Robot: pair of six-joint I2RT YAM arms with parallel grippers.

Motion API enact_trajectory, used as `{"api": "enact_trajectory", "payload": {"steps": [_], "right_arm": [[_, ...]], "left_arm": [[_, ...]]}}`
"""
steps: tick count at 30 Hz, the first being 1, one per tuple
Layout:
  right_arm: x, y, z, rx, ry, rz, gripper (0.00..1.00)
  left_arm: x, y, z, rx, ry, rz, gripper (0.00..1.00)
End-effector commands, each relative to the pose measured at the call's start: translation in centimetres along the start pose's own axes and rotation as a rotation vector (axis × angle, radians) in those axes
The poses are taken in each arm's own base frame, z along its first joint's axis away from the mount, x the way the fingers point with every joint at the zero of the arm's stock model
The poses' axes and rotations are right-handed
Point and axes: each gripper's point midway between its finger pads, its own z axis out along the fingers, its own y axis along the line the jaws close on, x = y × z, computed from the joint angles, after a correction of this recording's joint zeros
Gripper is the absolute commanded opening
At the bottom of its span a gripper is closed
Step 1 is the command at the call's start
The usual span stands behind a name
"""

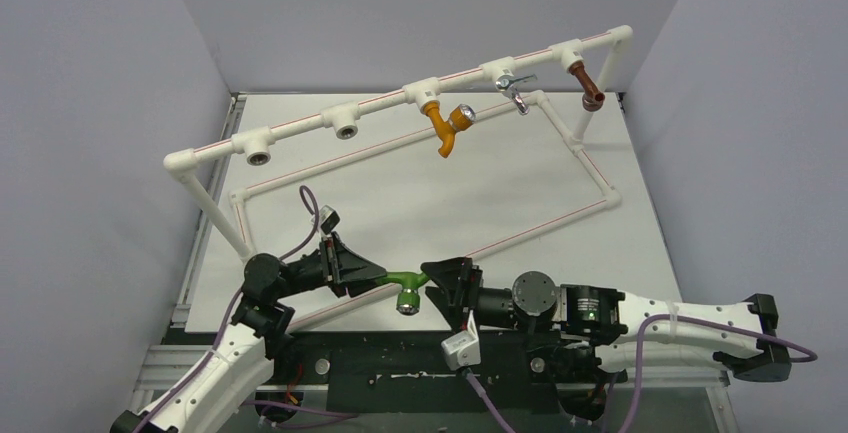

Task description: Install the water faucets

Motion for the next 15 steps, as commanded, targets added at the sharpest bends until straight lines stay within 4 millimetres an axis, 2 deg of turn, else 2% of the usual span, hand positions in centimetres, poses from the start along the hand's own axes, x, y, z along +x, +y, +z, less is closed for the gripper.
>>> {"api": "enact_trajectory", "payload": {"steps": [1,10,15], "right_arm": [[-0.9,-3.7,0.3,0.121,0.015,-0.125,0.54],[-0.1,-2.9,1.0,0.085,0.107,-0.281,0.51],[-0.3,-2.4,1.3,0.065,0.102,-0.324,0.45]], "left_arm": [[1.0,-2.2,-0.3,0.087,0.037,0.058,0.00],[1.4,-2.5,-0.4,0.103,0.054,0.055,0.00],[1.6,-2.4,-0.4,0.101,0.064,0.056,0.00]]}}
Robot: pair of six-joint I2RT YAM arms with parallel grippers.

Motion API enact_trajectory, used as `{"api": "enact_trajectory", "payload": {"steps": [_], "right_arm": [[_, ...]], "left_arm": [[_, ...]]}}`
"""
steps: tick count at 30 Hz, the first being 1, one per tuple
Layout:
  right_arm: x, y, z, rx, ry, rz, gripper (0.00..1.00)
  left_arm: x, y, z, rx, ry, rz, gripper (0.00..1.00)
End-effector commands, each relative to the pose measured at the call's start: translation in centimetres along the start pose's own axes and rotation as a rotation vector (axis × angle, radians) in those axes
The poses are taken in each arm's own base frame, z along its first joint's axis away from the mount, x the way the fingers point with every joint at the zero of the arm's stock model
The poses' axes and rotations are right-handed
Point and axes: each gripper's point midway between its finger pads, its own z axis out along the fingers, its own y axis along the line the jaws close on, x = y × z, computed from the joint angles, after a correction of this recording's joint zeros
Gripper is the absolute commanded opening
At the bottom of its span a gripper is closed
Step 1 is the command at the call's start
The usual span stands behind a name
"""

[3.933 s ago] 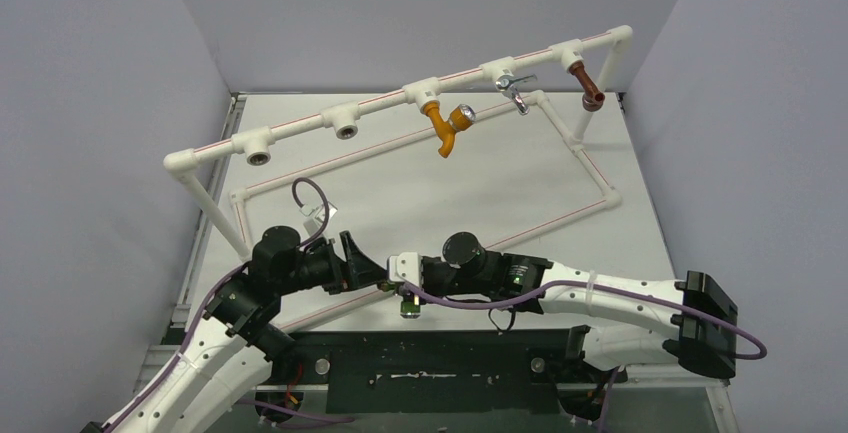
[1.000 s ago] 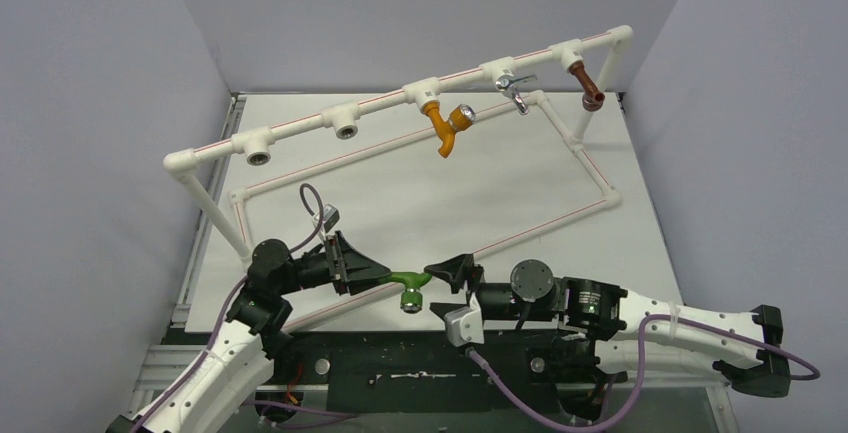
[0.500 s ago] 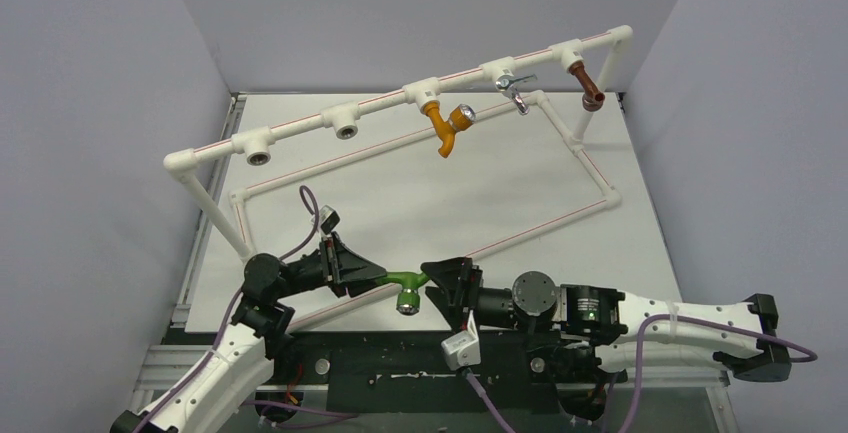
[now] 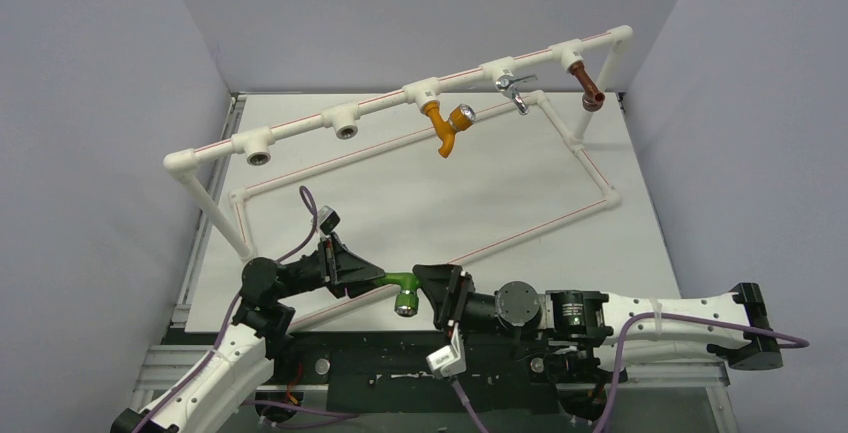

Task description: Install the water faucets

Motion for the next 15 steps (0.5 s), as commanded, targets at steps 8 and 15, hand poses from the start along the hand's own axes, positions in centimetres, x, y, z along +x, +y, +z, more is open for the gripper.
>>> {"api": "enact_trajectory", "payload": {"steps": [8,15], "right_arm": [[0.06,-2.62,0.13,0.098,0.041,-0.086,0.27],[-0.23,-2.72,0.07,0.110,0.031,-0.050,0.00]], "left_arm": [[1.13,-1.60,-0.12,0.056,0.048,0.071,0.00],[1.09,-1.44,-0.10,0.054,0.047,0.069,0.00]]}}
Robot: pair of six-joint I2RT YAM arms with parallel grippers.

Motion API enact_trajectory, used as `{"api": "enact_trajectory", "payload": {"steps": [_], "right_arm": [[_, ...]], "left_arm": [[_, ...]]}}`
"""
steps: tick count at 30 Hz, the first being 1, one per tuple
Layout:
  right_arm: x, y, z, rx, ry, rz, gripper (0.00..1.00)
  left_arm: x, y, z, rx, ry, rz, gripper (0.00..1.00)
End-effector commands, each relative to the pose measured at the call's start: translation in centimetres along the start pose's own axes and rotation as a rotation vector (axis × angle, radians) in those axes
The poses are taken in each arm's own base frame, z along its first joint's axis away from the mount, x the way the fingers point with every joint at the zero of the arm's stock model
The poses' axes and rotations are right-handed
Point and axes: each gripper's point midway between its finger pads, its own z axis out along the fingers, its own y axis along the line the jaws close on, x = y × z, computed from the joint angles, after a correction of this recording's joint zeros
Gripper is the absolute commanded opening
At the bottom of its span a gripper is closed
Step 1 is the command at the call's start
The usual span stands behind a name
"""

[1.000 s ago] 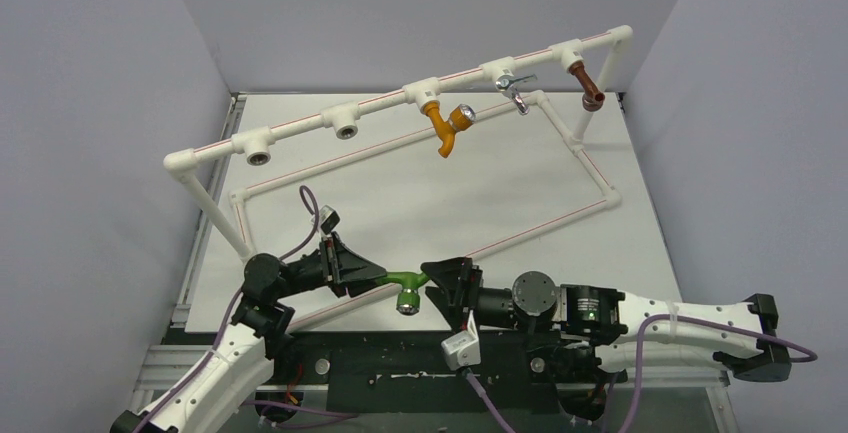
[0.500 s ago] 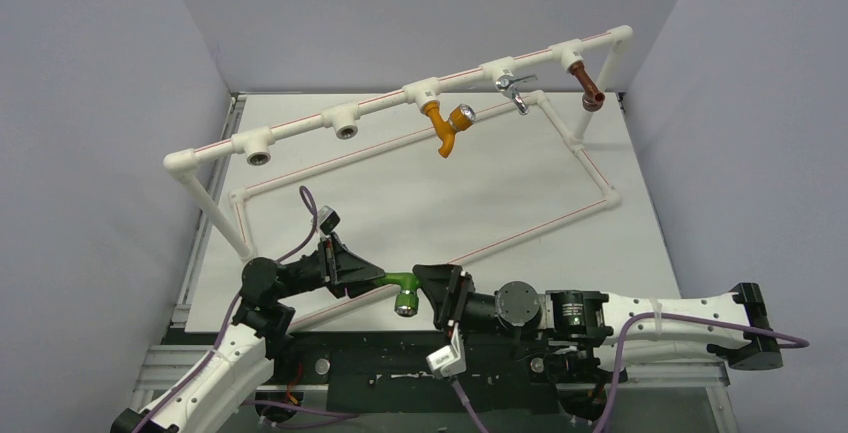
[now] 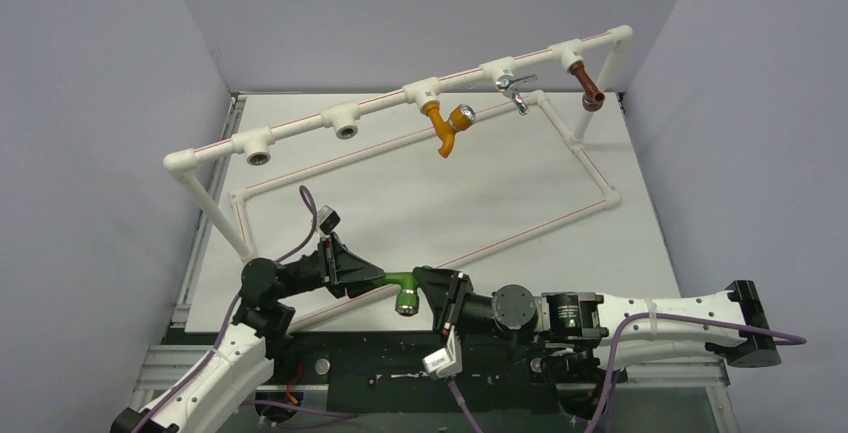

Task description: Install the water faucets

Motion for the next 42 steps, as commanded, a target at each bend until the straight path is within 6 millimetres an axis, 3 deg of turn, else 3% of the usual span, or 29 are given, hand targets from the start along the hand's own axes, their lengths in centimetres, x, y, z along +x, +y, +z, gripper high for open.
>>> {"api": "enact_trajectory", "payload": {"steps": [1,3,6,11,17,23,31,37,42], "right_arm": [[-0.4,-2.8,-0.4,0.111,-0.005,0.048,0.00],[-0.4,-2.9,-0.5,0.117,-0.007,0.071,0.00],[-0.4,-2.8,-0.7,0.120,-0.009,0.114,0.00],[0.0,-2.3,-1.1,0.118,0.008,0.249,0.00],[0.6,-2.5,-1.8,0.134,0.041,0.532,0.00],[1.4,-0.7,-2.0,0.118,0.071,0.856,0.00],[3.5,0.1,-1.8,0.153,0.001,1.330,0.00],[3.4,0.6,-0.7,0.035,-0.116,1.645,0.00],[3.4,-0.2,-0.5,-0.005,-0.242,1.798,0.00]], "left_arm": [[0.9,-1.4,-0.1,0.049,0.039,0.073,0.02],[0.9,-1.6,-0.1,0.053,0.038,0.085,0.27],[0.9,-1.6,0.1,0.037,0.040,0.130,0.50],[0.7,-1.0,0.3,-0.017,0.035,0.211,0.71],[0.4,-0.3,0.3,-0.062,0.025,0.316,0.74],[-0.2,-0.5,0.1,-0.081,-0.019,0.453,0.74],[-0.4,-1.0,-0.1,-0.115,-0.019,0.669,0.74],[-1.0,-1.3,-0.2,-0.181,-0.017,0.798,0.74],[-1.7,-0.4,-0.6,-0.252,-0.021,0.843,0.74]]}}
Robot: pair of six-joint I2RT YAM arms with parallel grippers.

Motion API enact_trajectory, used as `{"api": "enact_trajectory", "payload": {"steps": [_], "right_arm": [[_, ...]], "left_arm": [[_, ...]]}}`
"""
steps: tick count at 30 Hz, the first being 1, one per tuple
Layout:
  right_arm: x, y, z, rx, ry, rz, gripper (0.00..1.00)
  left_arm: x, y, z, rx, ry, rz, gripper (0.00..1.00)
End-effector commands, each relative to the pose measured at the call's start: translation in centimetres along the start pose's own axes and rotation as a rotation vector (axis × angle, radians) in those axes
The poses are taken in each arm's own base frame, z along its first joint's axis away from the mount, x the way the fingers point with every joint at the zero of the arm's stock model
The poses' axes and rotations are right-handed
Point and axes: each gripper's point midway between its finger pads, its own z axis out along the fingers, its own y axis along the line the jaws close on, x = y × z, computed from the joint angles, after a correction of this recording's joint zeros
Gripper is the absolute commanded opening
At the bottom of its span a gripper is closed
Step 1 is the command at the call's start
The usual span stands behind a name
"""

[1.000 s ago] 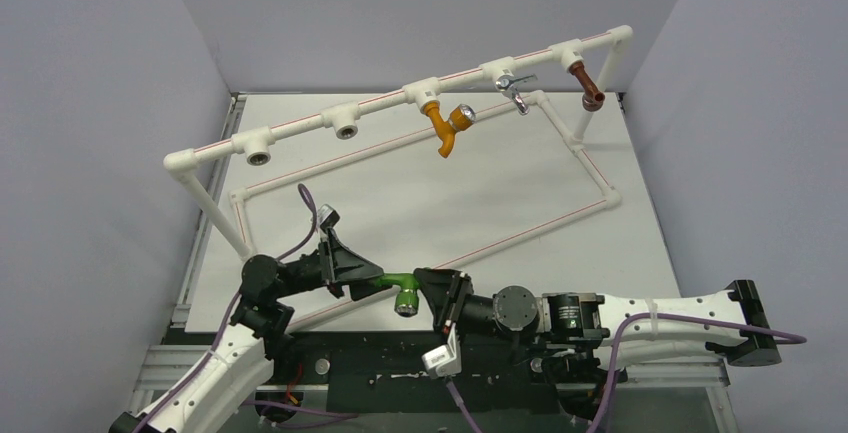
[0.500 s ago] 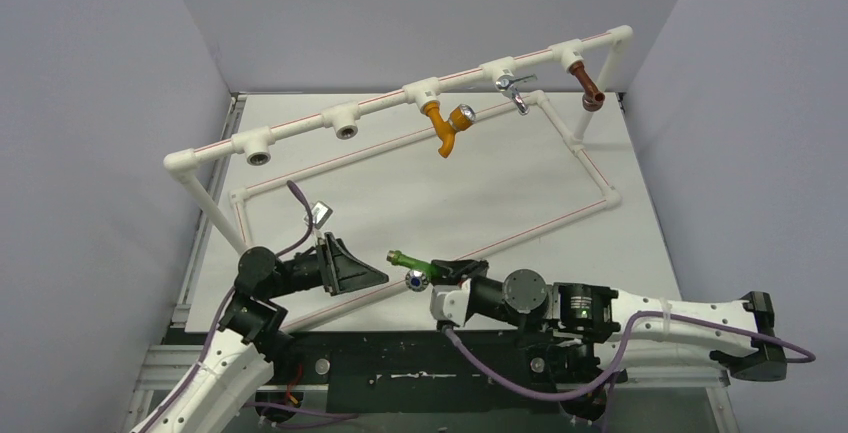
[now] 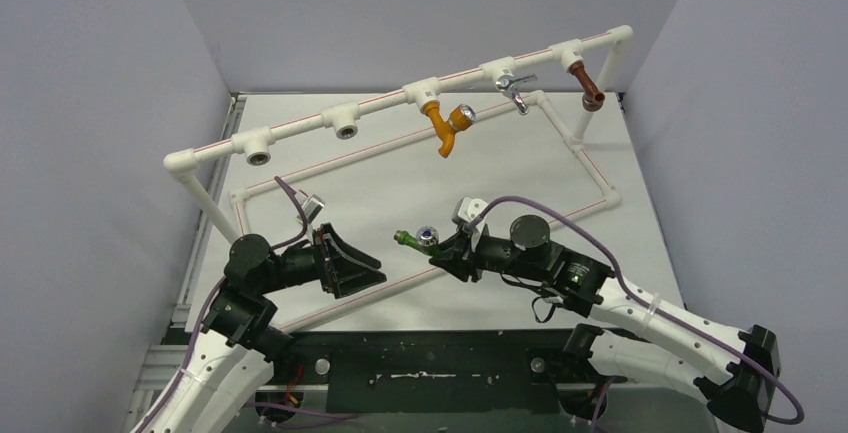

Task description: Install the water faucets

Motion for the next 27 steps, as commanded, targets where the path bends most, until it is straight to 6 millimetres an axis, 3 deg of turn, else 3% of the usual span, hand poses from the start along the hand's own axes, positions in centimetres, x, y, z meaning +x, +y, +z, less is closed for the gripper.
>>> {"api": "enact_trajectory", "payload": {"steps": [1,12,18,27], "right_arm": [[-4.2,2.8,-0.3,-0.214,-0.155,0.192,0.00],[-5.4,5.3,-0.6,-0.450,-0.192,0.332,0.00],[-5.7,6.4,-0.3,-0.542,-0.166,0.361,0.00],[-5.6,7.1,0.4,-0.602,-0.121,0.385,0.00]], "left_arm": [[-0.4,0.7,-0.3,-0.061,0.003,0.120,0.74],[-1.0,0.1,-0.2,0.027,-0.094,0.145,0.74],[-0.6,0.2,0.0,0.054,-0.070,0.171,0.74],[-0.5,-1.3,0.0,0.123,-0.048,0.208,0.68]]}}
